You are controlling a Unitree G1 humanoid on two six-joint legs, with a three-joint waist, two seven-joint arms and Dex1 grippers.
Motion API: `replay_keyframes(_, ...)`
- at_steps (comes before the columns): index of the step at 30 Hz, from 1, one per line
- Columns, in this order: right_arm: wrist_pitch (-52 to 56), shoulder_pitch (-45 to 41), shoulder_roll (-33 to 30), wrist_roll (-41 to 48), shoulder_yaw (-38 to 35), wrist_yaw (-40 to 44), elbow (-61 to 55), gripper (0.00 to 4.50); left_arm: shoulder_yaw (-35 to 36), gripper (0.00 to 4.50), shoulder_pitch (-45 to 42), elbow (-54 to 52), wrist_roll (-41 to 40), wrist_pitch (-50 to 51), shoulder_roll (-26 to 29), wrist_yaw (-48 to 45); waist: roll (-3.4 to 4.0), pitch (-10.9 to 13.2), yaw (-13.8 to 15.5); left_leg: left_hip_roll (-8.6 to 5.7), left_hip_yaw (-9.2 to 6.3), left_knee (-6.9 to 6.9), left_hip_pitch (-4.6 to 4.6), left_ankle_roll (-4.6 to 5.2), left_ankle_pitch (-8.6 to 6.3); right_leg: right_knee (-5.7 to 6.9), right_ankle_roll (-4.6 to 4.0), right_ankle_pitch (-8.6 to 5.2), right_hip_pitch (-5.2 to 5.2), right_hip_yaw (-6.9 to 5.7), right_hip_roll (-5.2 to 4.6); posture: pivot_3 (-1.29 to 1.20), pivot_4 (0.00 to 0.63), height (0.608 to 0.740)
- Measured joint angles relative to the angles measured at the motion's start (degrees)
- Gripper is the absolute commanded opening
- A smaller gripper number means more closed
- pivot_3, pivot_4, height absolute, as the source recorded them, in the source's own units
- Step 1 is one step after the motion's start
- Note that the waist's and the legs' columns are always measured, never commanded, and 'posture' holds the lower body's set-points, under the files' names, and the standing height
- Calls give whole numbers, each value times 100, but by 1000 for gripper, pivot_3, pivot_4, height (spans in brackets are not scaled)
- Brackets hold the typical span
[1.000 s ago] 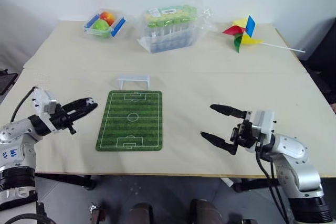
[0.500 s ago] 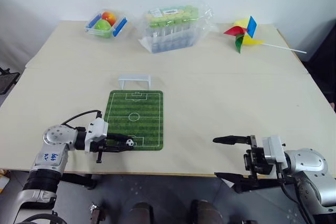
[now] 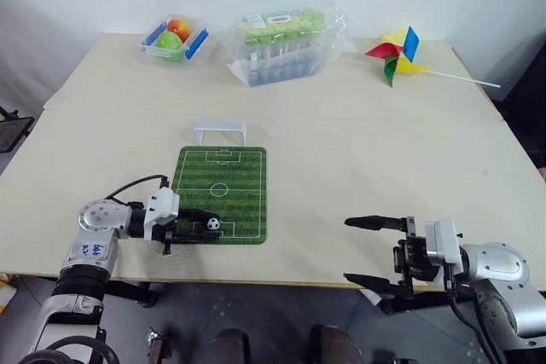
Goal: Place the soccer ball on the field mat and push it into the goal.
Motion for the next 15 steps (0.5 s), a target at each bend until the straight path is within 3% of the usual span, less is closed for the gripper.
replay_keyframes(2, -49, -5, 27, -21, 3, 1, 17, 4500, 2, 3693, 0, -14, -4, -40, -7, 1, 0, 0, 0, 0, 0, 0, 0, 0, 0, 0, 0, 0, 0, 0, 0, 0, 150, 740)
replay_keyframes(15, -88, -6, 107, -48, 64, 32, 188, 4500, 128, 3693, 223, -470, -120, -61, 26, 2, 0, 0, -3, 0, 0, 0, 0, 0, 0, 0, 0, 0, 0, 0, 0, 0, 150, 740)
